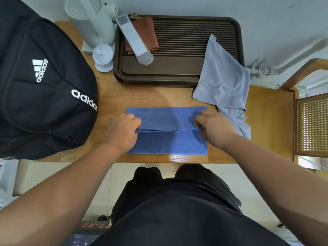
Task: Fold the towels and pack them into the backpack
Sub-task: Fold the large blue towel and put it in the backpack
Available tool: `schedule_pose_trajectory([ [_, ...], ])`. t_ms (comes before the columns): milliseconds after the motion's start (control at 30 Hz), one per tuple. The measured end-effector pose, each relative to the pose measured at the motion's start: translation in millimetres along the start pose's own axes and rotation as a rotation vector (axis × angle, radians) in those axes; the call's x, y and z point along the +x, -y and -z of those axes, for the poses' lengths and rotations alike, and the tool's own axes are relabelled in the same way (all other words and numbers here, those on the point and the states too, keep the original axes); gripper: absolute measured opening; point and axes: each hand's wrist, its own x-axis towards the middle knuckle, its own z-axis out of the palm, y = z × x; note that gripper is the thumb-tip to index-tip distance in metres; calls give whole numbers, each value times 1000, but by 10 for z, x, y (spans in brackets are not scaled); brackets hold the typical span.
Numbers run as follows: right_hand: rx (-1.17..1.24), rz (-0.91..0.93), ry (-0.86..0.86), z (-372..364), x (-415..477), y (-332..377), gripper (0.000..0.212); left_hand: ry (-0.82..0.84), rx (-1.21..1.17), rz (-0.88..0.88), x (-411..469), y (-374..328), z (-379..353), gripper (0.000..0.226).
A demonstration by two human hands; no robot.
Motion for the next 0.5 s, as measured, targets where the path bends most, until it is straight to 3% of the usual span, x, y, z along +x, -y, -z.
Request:
schedule_pose_trajectory([
  [233, -2, -40, -23, -286, -434, 169, 25, 107, 111, -45, -449, -7, -251, 22],
  [500, -36, -90, 86, -519, -643, 203, 20, 189, 224, -60, -632, -87, -362, 18],
])
